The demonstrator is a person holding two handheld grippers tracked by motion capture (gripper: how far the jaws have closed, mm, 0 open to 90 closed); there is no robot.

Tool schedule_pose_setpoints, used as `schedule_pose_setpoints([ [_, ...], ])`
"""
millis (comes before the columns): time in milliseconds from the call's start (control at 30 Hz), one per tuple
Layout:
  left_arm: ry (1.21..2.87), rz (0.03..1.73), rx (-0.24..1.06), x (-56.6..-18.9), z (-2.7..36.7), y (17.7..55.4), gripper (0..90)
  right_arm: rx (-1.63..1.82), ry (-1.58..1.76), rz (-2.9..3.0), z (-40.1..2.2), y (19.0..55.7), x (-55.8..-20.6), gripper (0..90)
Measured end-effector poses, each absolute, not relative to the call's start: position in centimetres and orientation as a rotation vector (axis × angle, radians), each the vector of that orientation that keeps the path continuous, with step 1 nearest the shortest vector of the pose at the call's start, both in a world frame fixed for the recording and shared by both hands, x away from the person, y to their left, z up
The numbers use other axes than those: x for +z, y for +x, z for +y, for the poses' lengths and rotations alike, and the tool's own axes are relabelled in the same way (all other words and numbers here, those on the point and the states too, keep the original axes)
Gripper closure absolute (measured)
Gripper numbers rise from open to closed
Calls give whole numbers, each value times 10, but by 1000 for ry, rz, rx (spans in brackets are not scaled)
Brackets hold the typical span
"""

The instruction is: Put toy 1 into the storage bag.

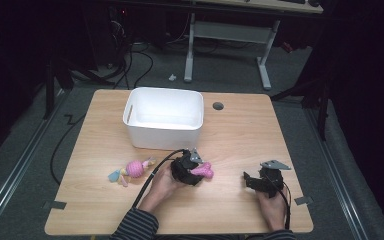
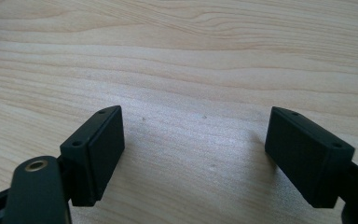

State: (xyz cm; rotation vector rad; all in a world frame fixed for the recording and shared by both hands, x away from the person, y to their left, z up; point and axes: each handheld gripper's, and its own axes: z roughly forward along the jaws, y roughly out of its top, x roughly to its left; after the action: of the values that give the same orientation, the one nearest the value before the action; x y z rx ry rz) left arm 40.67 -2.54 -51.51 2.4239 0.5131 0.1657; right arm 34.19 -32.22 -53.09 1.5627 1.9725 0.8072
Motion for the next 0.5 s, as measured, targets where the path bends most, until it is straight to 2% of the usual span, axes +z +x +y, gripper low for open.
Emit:
schedule_pose_setpoints([
  [133,2424,504,163,-515,-25,407,559,807,1562,1973,-322,342,-531,197],
  [500,2419,508,155,-512,-24,404,593,807,1562,1973,-322,342,-531,197],
])
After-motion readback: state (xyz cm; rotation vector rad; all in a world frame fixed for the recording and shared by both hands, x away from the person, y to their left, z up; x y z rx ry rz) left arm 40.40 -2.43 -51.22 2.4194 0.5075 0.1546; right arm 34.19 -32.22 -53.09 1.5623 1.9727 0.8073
